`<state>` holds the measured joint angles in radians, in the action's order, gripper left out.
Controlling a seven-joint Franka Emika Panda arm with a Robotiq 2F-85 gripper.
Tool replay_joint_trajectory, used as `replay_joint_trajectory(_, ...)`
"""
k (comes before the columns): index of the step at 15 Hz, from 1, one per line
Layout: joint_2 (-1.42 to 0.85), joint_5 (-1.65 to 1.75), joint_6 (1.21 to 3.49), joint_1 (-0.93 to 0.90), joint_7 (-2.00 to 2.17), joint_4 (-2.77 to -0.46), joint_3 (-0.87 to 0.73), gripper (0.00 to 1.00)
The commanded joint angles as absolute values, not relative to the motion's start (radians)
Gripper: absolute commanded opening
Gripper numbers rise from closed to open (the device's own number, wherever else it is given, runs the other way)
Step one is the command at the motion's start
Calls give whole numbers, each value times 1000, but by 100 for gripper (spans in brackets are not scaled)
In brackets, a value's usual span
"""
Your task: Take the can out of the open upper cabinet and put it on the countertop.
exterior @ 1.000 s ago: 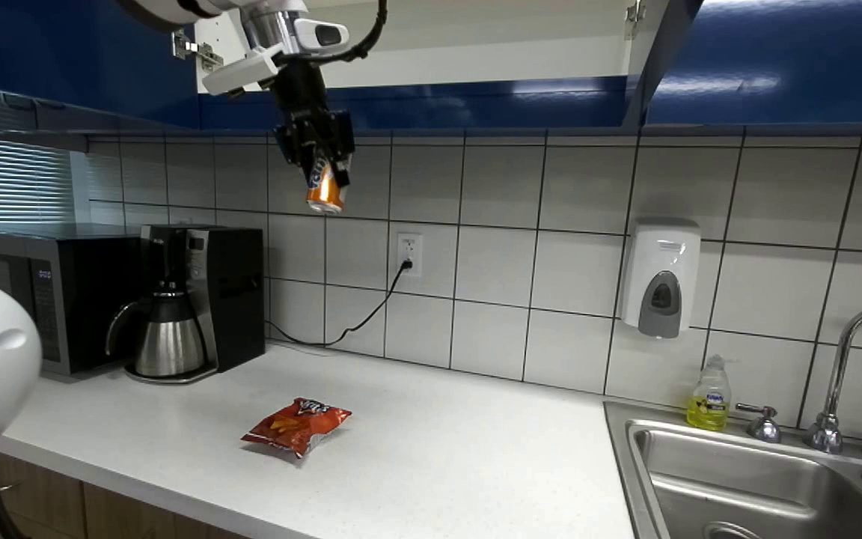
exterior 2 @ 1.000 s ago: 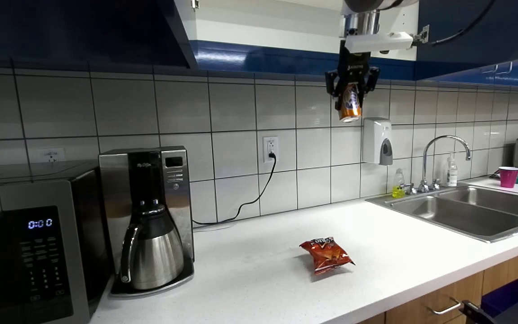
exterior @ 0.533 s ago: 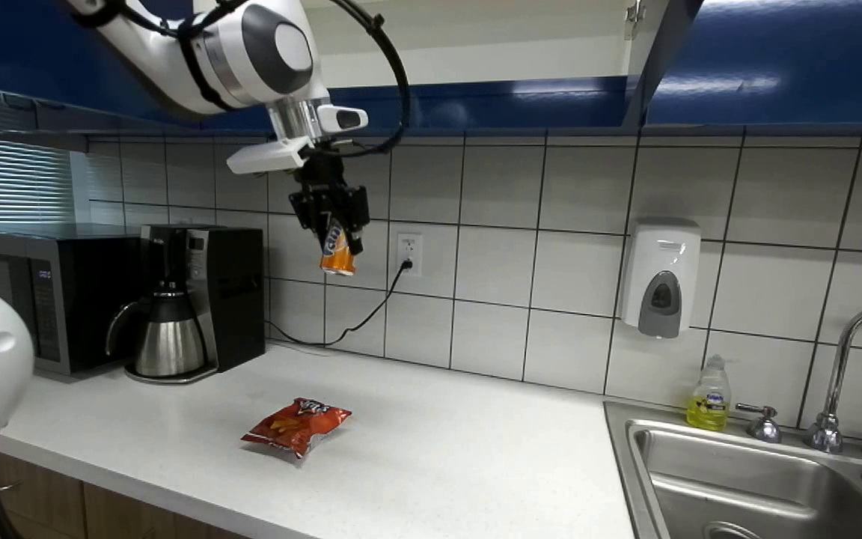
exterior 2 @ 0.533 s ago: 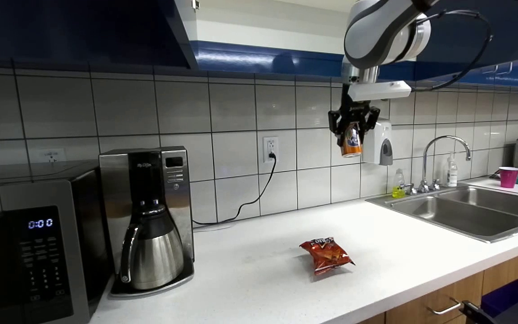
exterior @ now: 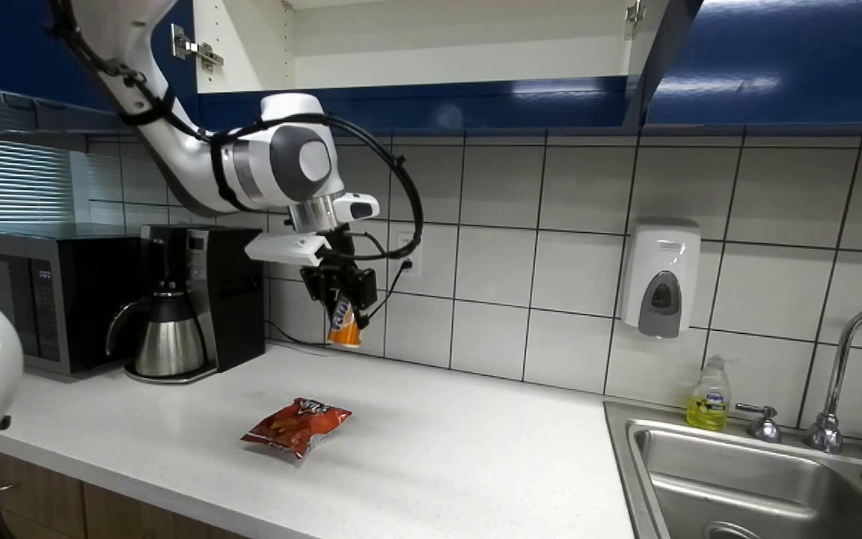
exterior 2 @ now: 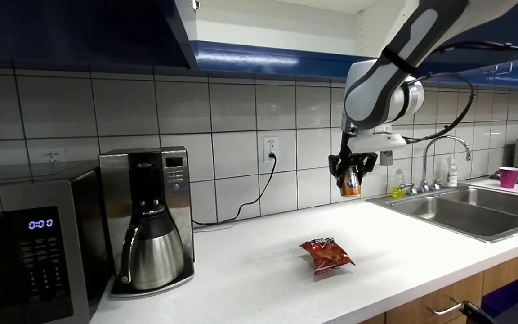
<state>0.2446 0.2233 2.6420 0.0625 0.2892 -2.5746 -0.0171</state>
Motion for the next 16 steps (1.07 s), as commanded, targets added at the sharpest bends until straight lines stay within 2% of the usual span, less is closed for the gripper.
replay_joint_trajectory(1,135,246,2771,102,274,-2575,-10,38)
replay_joint_trajectory(16,-175,455,3079,110,310,-2511,-178,38)
